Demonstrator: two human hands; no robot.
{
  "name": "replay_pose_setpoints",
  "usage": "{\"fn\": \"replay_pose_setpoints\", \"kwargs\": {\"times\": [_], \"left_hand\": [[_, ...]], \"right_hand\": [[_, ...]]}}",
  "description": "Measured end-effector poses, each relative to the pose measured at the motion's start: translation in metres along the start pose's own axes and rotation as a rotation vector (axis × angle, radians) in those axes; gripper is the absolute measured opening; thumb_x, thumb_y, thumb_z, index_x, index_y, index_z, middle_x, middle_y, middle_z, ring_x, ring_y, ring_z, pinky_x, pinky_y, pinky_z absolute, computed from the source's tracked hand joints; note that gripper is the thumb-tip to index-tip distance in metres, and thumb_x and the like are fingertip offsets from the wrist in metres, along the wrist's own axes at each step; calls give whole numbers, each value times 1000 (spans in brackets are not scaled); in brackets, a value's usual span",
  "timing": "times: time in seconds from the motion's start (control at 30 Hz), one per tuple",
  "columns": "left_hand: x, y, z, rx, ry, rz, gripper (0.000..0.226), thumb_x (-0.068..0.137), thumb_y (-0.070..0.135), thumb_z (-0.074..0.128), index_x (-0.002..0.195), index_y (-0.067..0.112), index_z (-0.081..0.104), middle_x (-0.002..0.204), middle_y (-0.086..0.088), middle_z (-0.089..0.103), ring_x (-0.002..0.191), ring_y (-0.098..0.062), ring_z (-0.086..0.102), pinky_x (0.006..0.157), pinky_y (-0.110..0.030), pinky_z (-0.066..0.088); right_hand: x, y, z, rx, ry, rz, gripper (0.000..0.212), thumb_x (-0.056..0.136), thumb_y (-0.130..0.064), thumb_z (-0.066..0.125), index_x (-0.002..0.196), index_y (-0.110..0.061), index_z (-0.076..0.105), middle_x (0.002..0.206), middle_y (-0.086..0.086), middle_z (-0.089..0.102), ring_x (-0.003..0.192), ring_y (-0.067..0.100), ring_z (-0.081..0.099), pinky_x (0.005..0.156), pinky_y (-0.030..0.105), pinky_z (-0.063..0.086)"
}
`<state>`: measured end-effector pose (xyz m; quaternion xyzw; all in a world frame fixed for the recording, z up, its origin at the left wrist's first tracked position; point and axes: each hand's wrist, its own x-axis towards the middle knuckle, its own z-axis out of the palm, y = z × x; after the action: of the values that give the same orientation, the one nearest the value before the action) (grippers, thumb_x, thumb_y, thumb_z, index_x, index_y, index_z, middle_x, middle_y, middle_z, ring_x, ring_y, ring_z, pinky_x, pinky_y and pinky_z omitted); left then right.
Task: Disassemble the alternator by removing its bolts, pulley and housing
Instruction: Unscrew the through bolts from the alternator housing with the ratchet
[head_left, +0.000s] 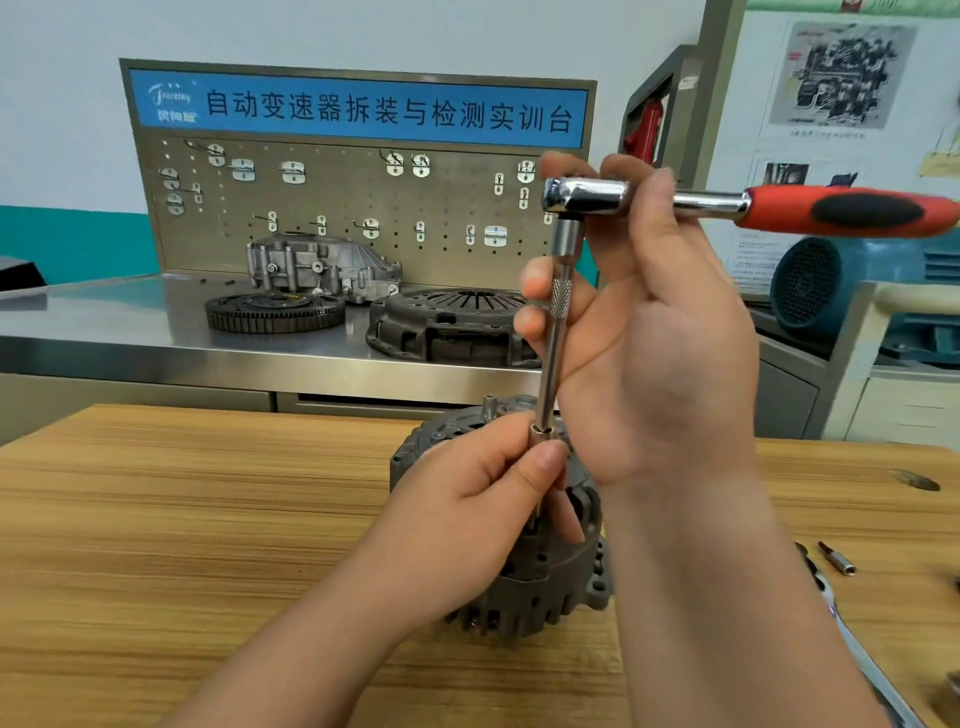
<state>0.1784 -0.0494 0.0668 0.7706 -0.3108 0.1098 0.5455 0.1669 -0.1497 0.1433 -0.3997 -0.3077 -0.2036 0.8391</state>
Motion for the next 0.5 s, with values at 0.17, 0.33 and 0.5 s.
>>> {"fn": "replay_pose_setpoints", "kwargs": {"times": [0.17, 0.33, 0.5], "left_hand": [[1, 2, 0, 18, -24, -52, 34, 87, 45, 42, 98, 24, 67, 91, 15, 74, 94, -23, 66, 87, -53, 50], [1, 0, 2, 6, 4, -106, 20, 89, 38, 46, 88, 41, 66, 80, 15, 73, 81, -14, 67, 85, -54, 52], [0, 2, 1, -18, 4, -47, 30, 87, 51, 43, 93, 30, 64, 80, 15, 72, 81, -21, 63, 81, -54, 50]], "right_hand": [[-3, 3, 3, -304, 17, -220, 13, 103, -18, 39, 100, -19, 52, 104, 7, 63, 53, 17, 59, 48, 26, 46], [-4, 11, 3, -776, -29, -584, 15, 99, -11, 46, 97, -26, 49, 89, -2, 57, 59, 28, 59, 54, 40, 48], [-5, 7, 5, -353, 22, -219, 12, 102, -19, 41, 103, -19, 53, 105, 5, 63, 54, 16, 60, 48, 24, 48]]}}
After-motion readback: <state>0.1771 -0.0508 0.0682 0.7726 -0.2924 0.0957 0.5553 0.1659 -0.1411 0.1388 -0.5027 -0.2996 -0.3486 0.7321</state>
